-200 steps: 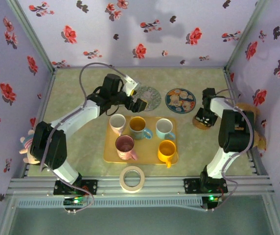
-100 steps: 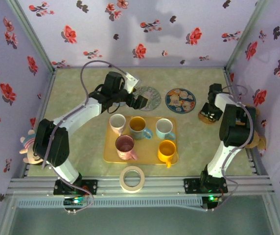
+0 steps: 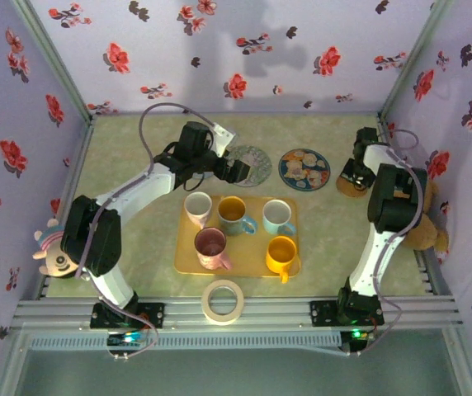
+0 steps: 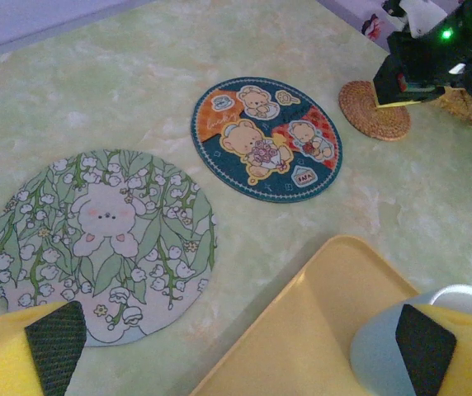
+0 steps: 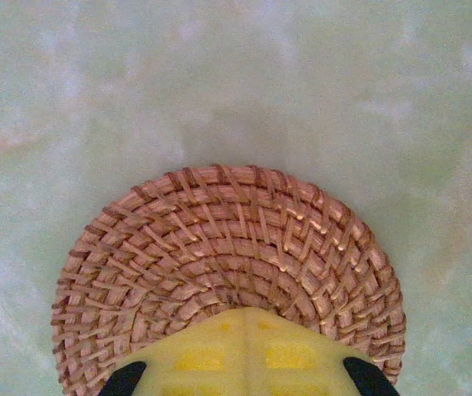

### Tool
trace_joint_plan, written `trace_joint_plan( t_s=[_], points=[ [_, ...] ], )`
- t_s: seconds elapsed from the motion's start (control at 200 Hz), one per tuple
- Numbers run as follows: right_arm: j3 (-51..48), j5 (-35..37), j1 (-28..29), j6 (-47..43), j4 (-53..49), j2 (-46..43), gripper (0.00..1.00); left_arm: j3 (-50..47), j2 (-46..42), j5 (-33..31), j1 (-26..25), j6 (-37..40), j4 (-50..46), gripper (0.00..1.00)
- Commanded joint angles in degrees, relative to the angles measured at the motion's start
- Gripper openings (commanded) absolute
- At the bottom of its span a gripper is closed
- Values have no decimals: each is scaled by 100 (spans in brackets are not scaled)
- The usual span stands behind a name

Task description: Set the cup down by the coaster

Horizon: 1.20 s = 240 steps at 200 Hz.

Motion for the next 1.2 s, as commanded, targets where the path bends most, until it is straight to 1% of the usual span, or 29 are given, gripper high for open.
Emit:
trace_joint_plan(
  t_s=[0.0,0.38,0.51,0.9,1.04,1.135,1.195],
  points=[
    [336,-108,-45,-157,-157,297,0,217,57,-64,-45,-63,118,100],
    [1017,-194,-54,-276,-255,893,0,294,101,-123,-40,-9,-25,99],
    [1348,-266,-54,-336,-469,1071,0,314,115,-143,-40,-9,-42,100],
    [1327,-255,-54,-383,-533,776,0,408,132,-229,-42,-9,-60,99],
    [1353,-231,-46,-417,-562,535,9,530,107,-293,-41,-68,-68,99],
    [1328,-211,-45,-470,-562,313,18,609,65,-353,-42,-129,-90,99],
    [1300,-195,-45,-512,-571,146,25,668,35,-400,-45,-164,-132,99]
  ],
)
